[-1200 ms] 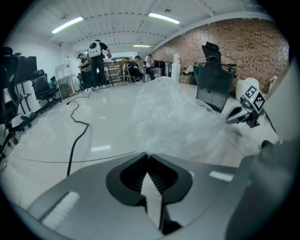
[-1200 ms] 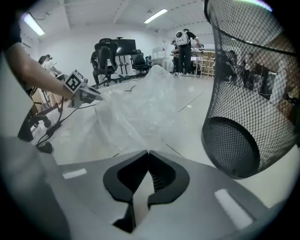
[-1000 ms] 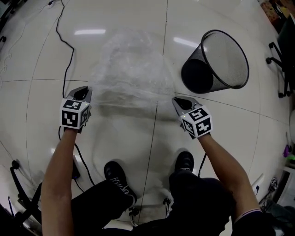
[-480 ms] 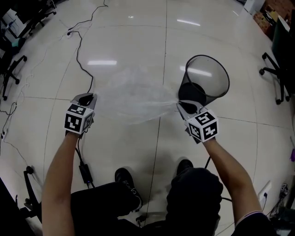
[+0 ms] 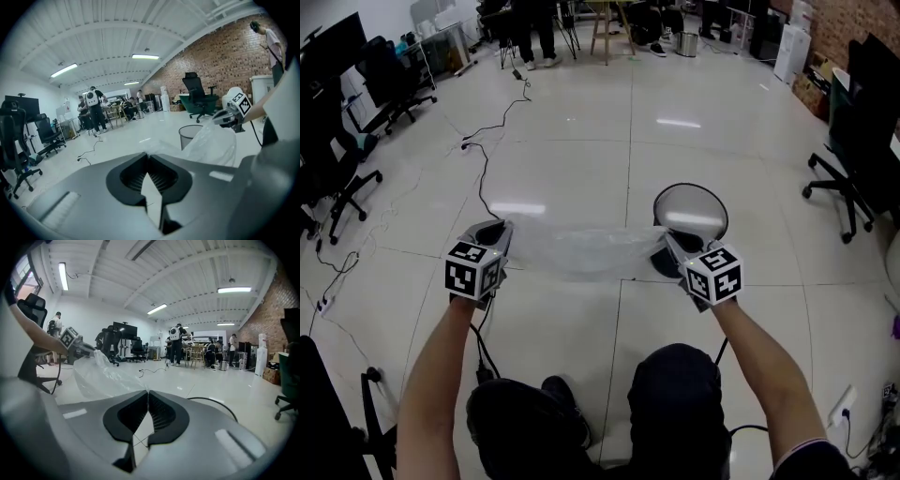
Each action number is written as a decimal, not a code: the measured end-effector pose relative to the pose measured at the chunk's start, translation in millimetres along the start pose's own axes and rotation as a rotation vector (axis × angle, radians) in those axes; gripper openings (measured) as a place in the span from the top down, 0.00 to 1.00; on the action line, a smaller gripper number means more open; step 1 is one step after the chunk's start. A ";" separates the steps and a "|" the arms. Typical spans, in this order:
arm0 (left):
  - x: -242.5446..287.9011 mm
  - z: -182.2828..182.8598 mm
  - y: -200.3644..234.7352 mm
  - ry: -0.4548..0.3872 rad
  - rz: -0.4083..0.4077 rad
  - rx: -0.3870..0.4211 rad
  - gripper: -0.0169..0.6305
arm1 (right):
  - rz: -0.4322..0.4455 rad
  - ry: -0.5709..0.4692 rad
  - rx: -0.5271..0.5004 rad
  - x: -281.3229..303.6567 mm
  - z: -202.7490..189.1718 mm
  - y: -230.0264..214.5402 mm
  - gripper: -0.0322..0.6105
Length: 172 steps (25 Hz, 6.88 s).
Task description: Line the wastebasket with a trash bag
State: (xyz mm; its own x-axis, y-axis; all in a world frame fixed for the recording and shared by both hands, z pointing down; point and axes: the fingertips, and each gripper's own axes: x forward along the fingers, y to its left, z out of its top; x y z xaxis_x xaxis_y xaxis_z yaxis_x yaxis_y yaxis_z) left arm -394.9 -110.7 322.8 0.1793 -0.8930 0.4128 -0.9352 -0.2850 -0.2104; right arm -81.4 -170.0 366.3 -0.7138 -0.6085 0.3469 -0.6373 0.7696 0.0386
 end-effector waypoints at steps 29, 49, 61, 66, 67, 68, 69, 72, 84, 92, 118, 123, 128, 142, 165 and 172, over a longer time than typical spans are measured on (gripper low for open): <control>-53.1 250.3 -153.0 -0.359 -0.155 0.056 0.96 | -0.317 -0.227 -0.070 -249.1 140.2 -100.8 0.95; 12.1 305.5 -192.7 -0.421 -0.285 0.064 0.96 | -0.416 -0.252 -0.093 -267.5 169.3 -149.9 0.95; 54.7 340.1 -211.1 -0.464 -0.309 0.056 0.96 | -0.416 -0.290 -0.072 -251.0 177.5 -189.5 0.95; 74.3 353.3 -207.9 -0.505 -0.300 0.045 0.96 | -0.420 -0.292 -0.066 -237.9 178.6 -211.4 0.95; 79.7 354.2 -206.8 -0.508 -0.299 0.043 0.96 | -0.422 -0.293 -0.061 -234.8 177.7 -216.8 0.95; 85.7 354.9 -204.6 -0.509 -0.297 0.041 0.96 | -0.423 -0.296 -0.055 -231.4 177.0 -222.1 0.95; 92.0 355.6 -201.4 -0.511 -0.294 0.038 0.96 | -0.425 -0.298 -0.049 -227.6 176.7 -227.1 0.95; 112.1 352.9 -189.8 -0.509 -0.284 0.010 0.96 | -0.425 -0.297 -0.032 -213.9 173.4 -240.0 0.95; 192.8 323.0 -178.3 -0.467 -0.299 -0.064 0.96 | -0.397 -0.255 0.036 -155.9 136.3 -291.9 0.95; 232.1 311.6 -166.0 -0.457 -0.296 -0.113 0.96 | -0.384 -0.248 0.060 -126.0 129.5 -319.2 0.95; 311.6 140.6 -185.8 -0.135 -0.327 -0.157 0.96 | -0.291 -0.076 0.173 -39.0 -9.0 -310.0 0.95; 328.3 113.6 -189.2 -0.079 -0.333 -0.155 0.96 | -0.289 -0.037 0.200 -28.0 -41.6 -316.4 0.95; 344.4 89.7 -191.8 -0.018 -0.346 -0.145 0.96 | -0.284 0.006 0.226 -16.3 -69.7 -321.7 0.95; 382.3 43.6 -185.6 0.143 -0.350 -0.091 0.96 | -0.274 0.094 0.259 10.3 -126.5 -335.0 0.95; 401.9 -33.2 -199.9 0.334 -0.405 -0.103 0.96 | -0.218 0.211 0.334 26.2 -202.0 -325.9 0.95; 403.2 -43.4 -213.8 0.344 -0.449 -0.117 0.96 | -0.174 0.227 0.346 33.8 -211.8 -315.2 0.95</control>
State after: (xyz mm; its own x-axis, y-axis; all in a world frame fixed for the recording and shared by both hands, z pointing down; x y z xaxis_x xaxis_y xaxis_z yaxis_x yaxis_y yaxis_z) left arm -136.0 -394.8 572.7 0.4750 -0.5231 0.7076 -0.8215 -0.5519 0.1434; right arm 156.9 -392.1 564.3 -0.5302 -0.6358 0.5609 -0.8294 0.5262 -0.1876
